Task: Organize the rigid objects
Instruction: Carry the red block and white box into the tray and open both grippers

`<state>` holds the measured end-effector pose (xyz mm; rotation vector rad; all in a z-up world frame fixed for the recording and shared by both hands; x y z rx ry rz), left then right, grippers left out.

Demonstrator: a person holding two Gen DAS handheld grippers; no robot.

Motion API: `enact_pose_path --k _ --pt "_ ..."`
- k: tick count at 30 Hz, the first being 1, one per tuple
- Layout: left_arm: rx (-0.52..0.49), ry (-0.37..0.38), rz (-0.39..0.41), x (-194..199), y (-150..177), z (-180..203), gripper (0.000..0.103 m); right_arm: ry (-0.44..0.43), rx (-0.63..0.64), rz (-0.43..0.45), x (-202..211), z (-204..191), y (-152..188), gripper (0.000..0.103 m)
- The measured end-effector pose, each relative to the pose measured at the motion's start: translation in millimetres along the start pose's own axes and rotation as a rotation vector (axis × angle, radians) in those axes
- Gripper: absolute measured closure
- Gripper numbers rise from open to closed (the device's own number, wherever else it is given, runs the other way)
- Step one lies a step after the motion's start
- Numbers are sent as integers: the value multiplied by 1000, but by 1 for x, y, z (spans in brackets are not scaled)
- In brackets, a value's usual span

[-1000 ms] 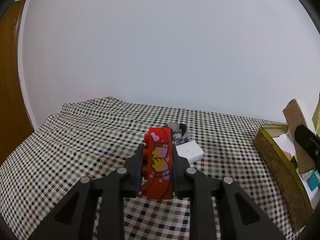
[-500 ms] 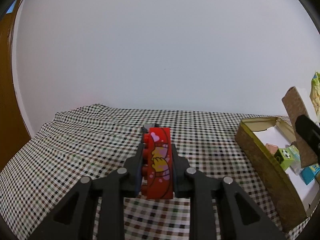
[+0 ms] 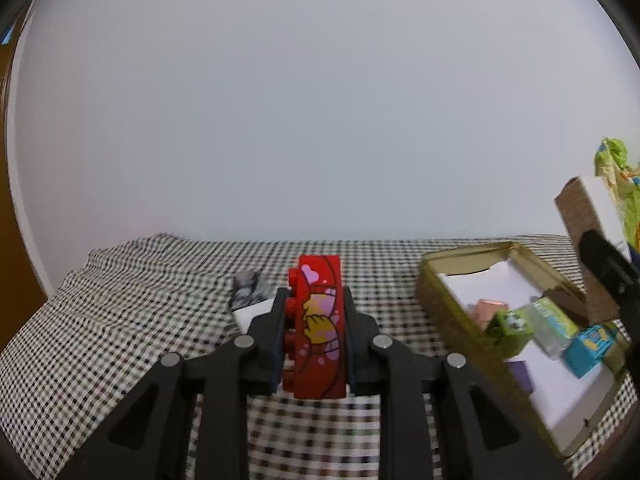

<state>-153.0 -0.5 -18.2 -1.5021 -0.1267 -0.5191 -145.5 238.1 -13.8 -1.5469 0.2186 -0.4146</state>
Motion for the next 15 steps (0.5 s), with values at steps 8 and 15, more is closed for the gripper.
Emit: enact_pose_path --k 8,15 --pt "-23 68 26 -3 -20 39 81 67 -22 -2 -21 39 -1 59" --pt "-66 154 23 -13 -27 81 81 124 -70 -27 -46 75 0 59"
Point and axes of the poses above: each gripper's, at about its wrist camera, not at the fingertips, and x roughly against the way its jaws point, z to its right, y to its underside, the point moved 10 cm from there along -x, roughly the way its jaws point, and after that the axes turned 15 degrees about y, right-handed, at the moved point
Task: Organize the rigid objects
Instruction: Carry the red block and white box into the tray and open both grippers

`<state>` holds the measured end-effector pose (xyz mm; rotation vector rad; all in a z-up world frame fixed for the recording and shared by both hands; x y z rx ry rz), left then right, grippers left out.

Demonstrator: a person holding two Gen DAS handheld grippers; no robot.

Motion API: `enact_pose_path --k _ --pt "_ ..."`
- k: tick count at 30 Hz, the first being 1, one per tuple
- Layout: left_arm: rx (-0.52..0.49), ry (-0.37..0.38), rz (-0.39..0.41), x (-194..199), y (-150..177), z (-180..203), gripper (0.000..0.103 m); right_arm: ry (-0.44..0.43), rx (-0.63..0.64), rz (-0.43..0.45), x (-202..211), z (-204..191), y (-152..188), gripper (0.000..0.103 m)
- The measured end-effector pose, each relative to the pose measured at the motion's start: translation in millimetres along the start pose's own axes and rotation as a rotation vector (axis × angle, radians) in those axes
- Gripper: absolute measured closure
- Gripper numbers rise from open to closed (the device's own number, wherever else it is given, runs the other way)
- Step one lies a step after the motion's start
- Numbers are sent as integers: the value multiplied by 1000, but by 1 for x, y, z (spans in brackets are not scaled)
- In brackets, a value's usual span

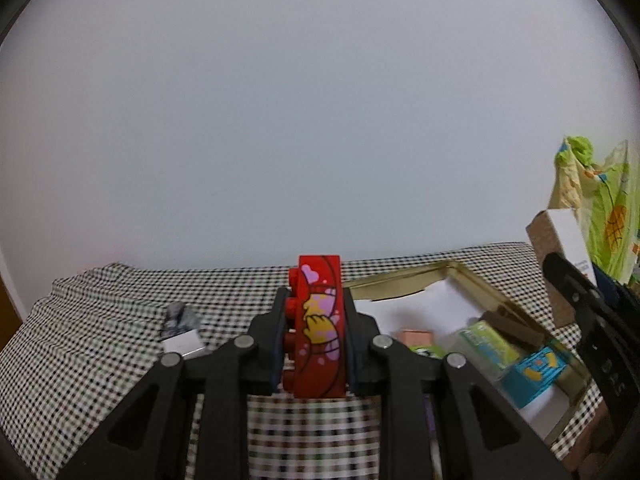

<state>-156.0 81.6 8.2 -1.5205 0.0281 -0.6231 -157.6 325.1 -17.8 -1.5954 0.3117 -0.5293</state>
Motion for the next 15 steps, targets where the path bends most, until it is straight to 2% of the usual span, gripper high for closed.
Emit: enact_pose_path --k 2,6,7,11,15 --pt "-8 16 -1 -5 -2 11 81 19 -16 -19 -16 9 1 59" --pt "-15 47 -13 -15 -3 28 81 54 -32 -31 0 24 -6 59" --pt "-13 54 -17 -17 -3 29 81 62 -32 -30 15 26 -10 59" --pt "-8 84 -38 -28 1 42 81 88 -15 -32 25 41 -21 59" --pt "-11 110 -63 -39 6 52 81 102 -15 -69 17 61 -17 59"
Point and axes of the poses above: each gripper's, at about its wrist camera, not at the fingertips, and x roughly against the way its jaws point, z to its right, y to its underside, the point moved 10 cm from there along -x, roughly the way its jaws point, and after that the axes turned 15 degrees about y, right-handed, at the moved point
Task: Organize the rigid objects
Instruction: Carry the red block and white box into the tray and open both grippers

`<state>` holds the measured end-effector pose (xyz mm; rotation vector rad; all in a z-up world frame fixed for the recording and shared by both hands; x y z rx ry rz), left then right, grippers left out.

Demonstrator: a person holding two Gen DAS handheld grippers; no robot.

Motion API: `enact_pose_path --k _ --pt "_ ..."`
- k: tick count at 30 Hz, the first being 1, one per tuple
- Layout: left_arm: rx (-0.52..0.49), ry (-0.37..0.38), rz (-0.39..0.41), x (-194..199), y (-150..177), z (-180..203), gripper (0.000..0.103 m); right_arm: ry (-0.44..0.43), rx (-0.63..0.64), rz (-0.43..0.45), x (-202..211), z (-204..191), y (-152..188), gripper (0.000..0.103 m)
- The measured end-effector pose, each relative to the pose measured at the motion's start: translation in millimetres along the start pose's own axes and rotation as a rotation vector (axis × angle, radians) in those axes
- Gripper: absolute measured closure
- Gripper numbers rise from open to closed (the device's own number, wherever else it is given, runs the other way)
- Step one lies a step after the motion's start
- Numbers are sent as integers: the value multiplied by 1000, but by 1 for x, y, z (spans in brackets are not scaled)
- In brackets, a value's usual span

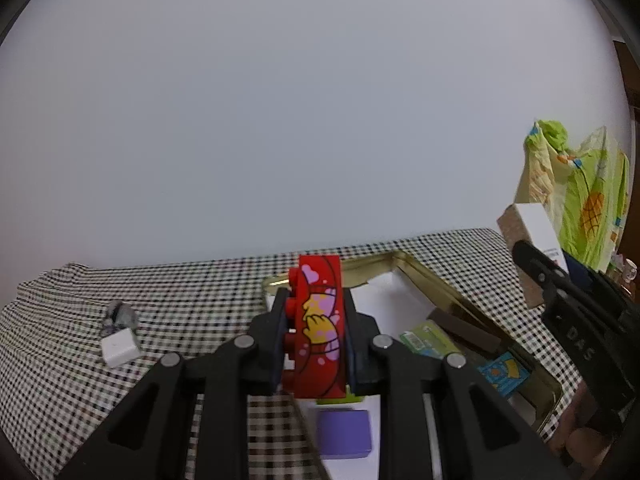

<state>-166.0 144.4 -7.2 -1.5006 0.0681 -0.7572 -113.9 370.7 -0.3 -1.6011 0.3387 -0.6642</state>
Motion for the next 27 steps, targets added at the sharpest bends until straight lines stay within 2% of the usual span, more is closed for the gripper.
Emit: enact_pose_path --k 4,13,20,27 --pt "-2 30 -27 -7 3 10 81 17 27 -37 -20 14 3 59" --pt "12 49 -83 -17 14 15 81 -23 77 -106 -25 -7 21 59" --pt "2 -4 -149 -25 24 5 81 -91 72 -175 -25 -17 31 58" --pt "-7 -48 -223 -28 35 -4 81 -147 135 -238 -21 -39 48 58"
Point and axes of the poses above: each gripper's, at about its wrist camera, not at the fingertips, and x roughly against the way its jaws point, z to its right, y to its underside, the point moved 10 cm from there along -x, roughly the way its jaws point, and after that the axes turned 15 degrees about y, right-handed, at the moved point
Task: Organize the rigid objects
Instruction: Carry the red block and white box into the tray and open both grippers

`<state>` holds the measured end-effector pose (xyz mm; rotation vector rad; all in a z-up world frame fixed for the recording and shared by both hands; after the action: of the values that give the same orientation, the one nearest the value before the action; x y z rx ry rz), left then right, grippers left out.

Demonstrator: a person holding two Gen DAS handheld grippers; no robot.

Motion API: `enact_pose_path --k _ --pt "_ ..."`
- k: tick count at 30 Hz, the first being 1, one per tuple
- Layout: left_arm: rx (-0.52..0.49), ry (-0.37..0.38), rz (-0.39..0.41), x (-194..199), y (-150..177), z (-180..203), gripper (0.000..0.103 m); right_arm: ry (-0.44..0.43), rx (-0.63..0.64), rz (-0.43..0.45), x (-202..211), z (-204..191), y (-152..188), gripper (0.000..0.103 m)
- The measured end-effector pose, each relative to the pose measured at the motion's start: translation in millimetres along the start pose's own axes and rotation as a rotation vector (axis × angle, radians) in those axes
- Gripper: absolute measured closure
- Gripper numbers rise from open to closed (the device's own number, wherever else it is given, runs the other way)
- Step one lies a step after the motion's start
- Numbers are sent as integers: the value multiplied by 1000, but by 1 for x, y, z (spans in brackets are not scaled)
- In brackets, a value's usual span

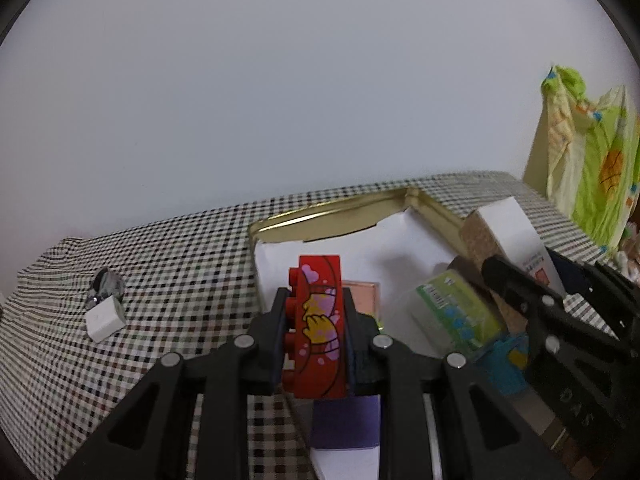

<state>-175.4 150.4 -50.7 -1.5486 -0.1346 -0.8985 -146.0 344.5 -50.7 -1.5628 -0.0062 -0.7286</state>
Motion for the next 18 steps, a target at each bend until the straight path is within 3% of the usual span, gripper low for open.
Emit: enact_pose_path --k 3,15,16,18 --pt "-12 -1 -24 -4 5 2 81 -21 37 -39 -3 -14 9 58" --pt "-64 -5 -22 -3 3 10 80 -54 14 -49 4 -20 9 58" --pt "-70 -1 -19 -2 3 11 79 -56 11 -51 5 -20 9 58" --pt "-78 -6 -3 1 0 12 59 -59 6 -62 3 -19 10 52"
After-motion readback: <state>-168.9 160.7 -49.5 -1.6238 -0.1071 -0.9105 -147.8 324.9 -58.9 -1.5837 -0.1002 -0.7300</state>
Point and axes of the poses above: each gripper's, at about its wrist camera, not at the fingertips, and x roughly against the way its jaws point, z to its right, y to its underside, the point moved 10 cm from there along -x, roughly the way its jaws point, and after that the axes turned 15 degrees about y, right-handed, at the moved point
